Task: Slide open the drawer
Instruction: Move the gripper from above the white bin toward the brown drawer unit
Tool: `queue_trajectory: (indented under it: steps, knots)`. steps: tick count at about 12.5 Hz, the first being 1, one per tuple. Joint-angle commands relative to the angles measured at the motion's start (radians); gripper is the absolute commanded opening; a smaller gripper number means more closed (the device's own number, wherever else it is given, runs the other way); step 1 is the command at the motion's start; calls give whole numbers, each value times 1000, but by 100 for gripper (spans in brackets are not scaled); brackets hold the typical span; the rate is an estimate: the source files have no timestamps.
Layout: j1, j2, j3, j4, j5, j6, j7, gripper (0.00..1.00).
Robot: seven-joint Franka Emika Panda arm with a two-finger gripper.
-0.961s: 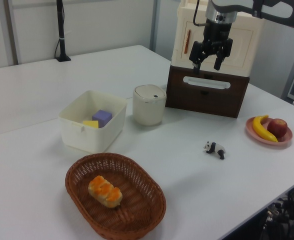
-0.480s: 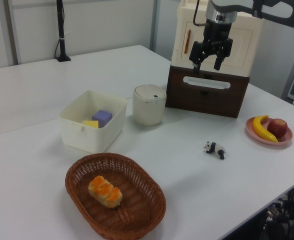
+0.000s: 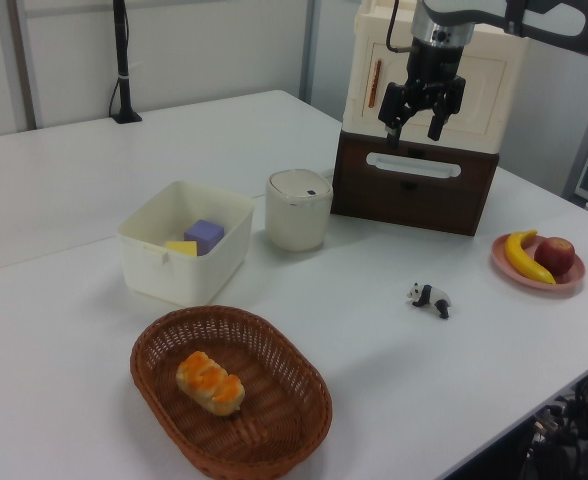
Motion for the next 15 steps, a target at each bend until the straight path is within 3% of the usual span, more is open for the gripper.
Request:
queue_trajectory:
  steps: [1, 6, 9, 13, 15]
  knots:
    - [-4, -9, -11, -11, -28, 18, 0, 100]
    - [-71, 0, -13, -22, -44, 86, -31, 100]
    - [-117, 1, -13, -40, -54, 86, -221, 100]
    - [-153, 47, -13, -42, -143, 98, -650, 100]
    - [-168, 75, -13, -45, -146, 165, -743, 100]
